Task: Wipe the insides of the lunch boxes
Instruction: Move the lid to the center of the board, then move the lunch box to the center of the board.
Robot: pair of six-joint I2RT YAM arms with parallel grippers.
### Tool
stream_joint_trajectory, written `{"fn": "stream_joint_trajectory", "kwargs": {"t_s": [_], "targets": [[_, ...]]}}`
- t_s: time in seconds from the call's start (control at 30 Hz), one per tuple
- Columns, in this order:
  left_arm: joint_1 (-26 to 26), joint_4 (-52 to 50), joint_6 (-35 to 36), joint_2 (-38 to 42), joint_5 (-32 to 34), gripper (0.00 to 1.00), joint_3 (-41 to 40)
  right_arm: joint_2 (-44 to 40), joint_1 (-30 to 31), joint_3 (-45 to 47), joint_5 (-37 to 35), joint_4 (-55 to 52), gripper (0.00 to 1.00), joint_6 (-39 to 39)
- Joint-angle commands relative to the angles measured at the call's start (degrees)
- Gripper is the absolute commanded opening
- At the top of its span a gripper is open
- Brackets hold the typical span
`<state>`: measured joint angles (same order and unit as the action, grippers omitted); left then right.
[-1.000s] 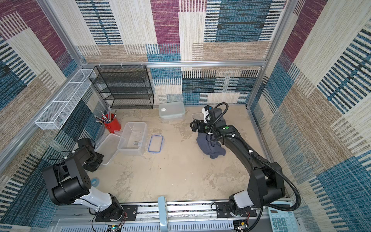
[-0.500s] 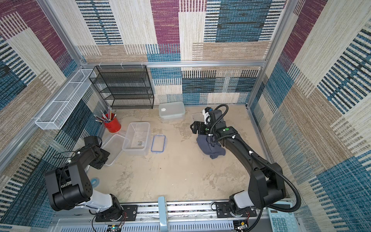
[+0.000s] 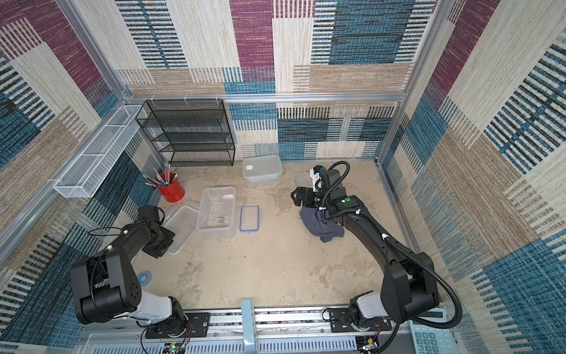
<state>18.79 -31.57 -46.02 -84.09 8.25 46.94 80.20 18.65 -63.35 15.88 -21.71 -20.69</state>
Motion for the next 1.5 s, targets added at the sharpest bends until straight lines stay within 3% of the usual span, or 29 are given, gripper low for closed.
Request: {"fn": "stream_joint_trajectory", "kwargs": {"t_s": [0.0, 0.1, 0.27, 0.47, 0.63, 0.8, 1.03, 1.27, 1.47], "targets": [[-0.32, -3.48, -2.17, 1.31, -2.36, 0.39, 0.29, -0.25, 0.03, -0.22, 0.19, 2.16, 0.97, 0.15], [-0.79, -3.96, -2.71, 3.82, -3.21, 0.51, 0.71, 0.68, -0.02, -0.93, 1.33, 2.78, 0.97, 0.31], [-2.50, -5.97, -3.11, 9.20, -3.57, 0.62, 3.02, 4.65, 0.08, -4.06, 4.07, 4.49, 0.98, 1.55], [-6.31, -7.71, -4.27, 15.07, -3.97, 0.64, 5.55, 16.01, 0.05, -15.38, 5.80, 3.85, 0.99, 6.23], [-13.82, -7.63, -3.48, 15.16, -6.08, 0.64, 10.50, 32.38, -0.90, -34.23, 5.29, -2.21, 0.99, 10.88], [-21.77, -7.76, 1.52, 7.03, -11.17, 0.64, 22.42, 48.70, -3.29, -55.13, 7.29, -7.56, 0.99, 11.93], [-31.42, -13.08, 10.00, -15.21, -20.21, 0.64, 46.95, 66.44, -6.16, -81.07, 15.02, -10.22, 0.99, 8.83], [-35.26, -16.90, 13.72, -35.28, -21.98, 0.65, 69.89, 70.48, -6.80, -80.80, 22.11, 1.75, 0.99, 3.10], [-36.27, -17.14, 14.72, -46.07, -14.51, 0.66, 82.30, 73.05, -6.87, -81.83, 23.54, 6.75, 0.99, 0.83]]}}
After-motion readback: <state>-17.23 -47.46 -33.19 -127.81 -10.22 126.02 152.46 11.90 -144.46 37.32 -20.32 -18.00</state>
